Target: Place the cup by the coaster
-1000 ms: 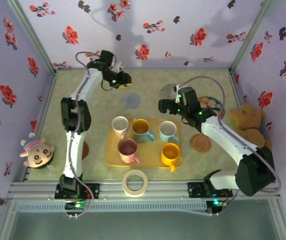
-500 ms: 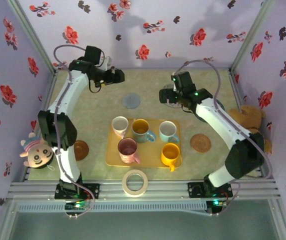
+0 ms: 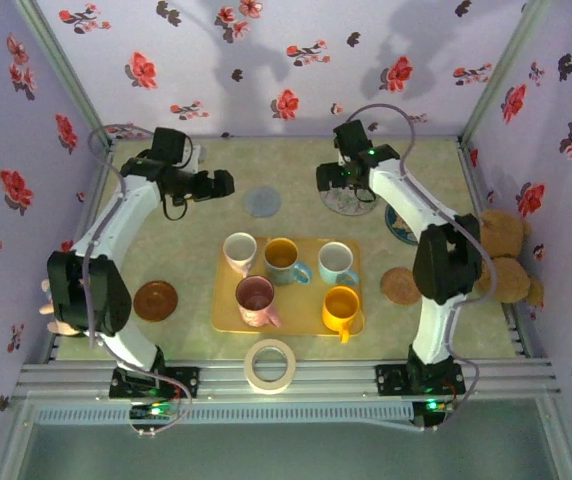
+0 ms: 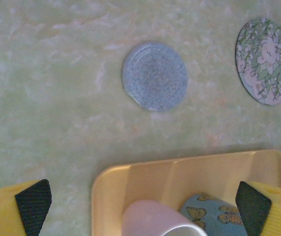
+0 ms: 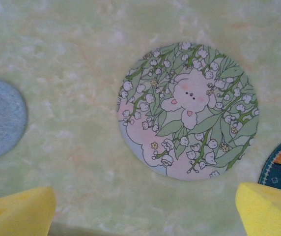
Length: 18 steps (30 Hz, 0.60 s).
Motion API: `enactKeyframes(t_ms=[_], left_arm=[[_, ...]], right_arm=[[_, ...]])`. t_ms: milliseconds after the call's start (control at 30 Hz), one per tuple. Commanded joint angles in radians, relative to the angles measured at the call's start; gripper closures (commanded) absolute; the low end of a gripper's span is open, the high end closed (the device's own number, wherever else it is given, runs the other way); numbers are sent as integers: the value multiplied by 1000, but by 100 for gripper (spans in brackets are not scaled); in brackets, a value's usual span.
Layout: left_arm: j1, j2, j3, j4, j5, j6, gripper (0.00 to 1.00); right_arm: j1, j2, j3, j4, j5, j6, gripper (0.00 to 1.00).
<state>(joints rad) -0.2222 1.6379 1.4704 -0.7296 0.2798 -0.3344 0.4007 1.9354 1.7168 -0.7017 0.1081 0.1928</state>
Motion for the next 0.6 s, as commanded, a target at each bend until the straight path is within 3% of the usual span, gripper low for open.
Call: enactKeyframes(t_ms=[0,167,567], left_arm=[[19,-39,-53,61,-5,-7,0],[26,-36,-95,90,2,-7,1],[31,51,-37,79,24,6,1]], right_arm=[[-10,75,63,-41,-13,-26,4],[-24,206,167,-68,-32,-29,1],[-40,462,400,-140,-52,-35,4]])
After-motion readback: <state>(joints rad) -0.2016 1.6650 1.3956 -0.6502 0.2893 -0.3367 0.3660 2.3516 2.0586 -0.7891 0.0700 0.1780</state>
